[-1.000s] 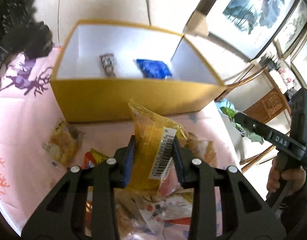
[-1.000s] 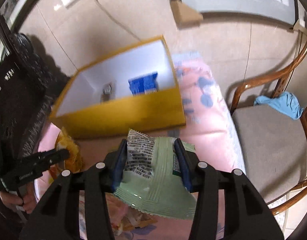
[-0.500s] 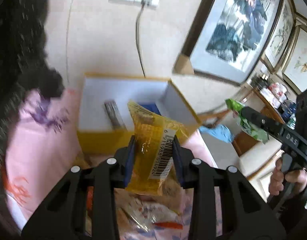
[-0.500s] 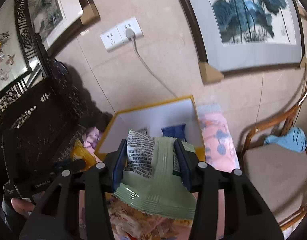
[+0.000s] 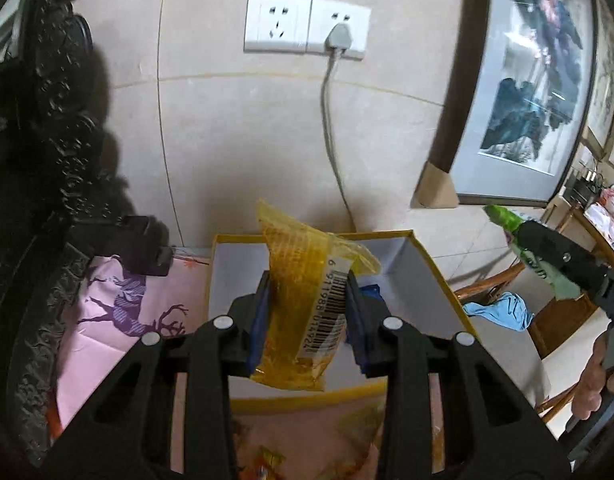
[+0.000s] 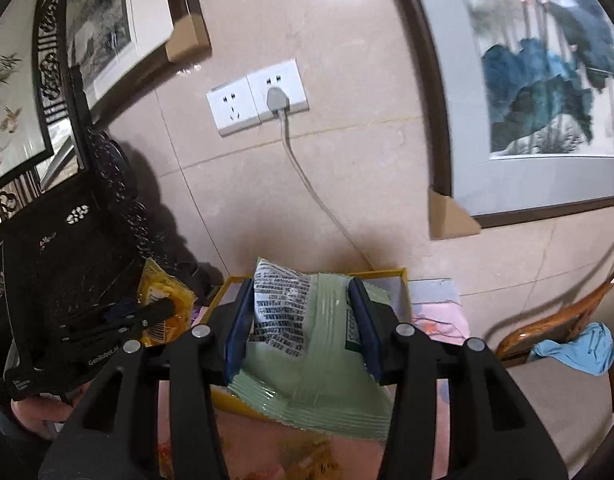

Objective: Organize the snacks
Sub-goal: 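Carry yellow wrapper with left tool while right tool carries green bag into box, then grasp red and yellow wrappers with left tool while right tool grasps peanut bag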

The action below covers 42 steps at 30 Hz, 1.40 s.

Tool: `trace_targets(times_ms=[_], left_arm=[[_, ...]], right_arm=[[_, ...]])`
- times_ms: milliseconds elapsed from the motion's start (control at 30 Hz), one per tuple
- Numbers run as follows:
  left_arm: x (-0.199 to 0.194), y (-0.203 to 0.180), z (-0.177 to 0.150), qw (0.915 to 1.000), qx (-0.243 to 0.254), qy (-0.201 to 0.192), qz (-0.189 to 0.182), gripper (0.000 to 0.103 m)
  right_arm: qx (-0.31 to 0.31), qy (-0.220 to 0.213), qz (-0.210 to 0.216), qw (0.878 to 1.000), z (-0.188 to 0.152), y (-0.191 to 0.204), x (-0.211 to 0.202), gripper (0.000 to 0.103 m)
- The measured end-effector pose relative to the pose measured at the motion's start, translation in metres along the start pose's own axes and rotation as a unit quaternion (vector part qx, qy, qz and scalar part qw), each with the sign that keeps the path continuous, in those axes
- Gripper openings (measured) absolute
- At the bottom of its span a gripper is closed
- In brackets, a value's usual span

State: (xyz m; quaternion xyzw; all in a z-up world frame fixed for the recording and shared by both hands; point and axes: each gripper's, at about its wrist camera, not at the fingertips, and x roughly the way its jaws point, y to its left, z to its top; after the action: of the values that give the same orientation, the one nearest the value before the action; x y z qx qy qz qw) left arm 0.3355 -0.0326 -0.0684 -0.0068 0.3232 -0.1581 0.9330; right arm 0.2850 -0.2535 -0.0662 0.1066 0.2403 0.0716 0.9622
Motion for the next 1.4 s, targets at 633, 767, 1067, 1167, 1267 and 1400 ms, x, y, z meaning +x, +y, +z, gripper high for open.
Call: trace_targets(times_ms=[633,767,1067,1167,1267,1400], left_arm=[[0.039,0.052,-0.047,0.9953,-0.015,0.067,0.068,0.101],[0.020,0.052,-0.091,0.9882,0.044,0.128,0.072,0.101],[0.012,0.035,-0.173,0.9607,0.192,0.195,0.049,0.101],[0.017,0.032,-0.185,0.9547,0.220,0.196,0.041,0.101],[0.024,0.031,-0.193,0.9499,0.243,0.195,0.022,0.101],[0.027,0.027,-0.203,0.9456,0.261,0.194,-0.018,0.101]], right_arm=[[-0.037,0.108,-0.043,0.993,-0.064,-0.018,0.073,0.102],[-0.040,0.160,0.006,0.986,-0.106,-0.027,0.062,0.102],[-0.163,0.214,0.040,0.962,-0.169,-0.001,0.063,0.102],[-0.139,0.251,0.046,0.957,-0.184,-0.014,0.084,0.102],[-0.128,0.266,0.071,0.953,-0.193,-0.019,0.090,0.102],[-0.166,0.273,0.061,0.945,-0.203,-0.012,0.096,0.102]])
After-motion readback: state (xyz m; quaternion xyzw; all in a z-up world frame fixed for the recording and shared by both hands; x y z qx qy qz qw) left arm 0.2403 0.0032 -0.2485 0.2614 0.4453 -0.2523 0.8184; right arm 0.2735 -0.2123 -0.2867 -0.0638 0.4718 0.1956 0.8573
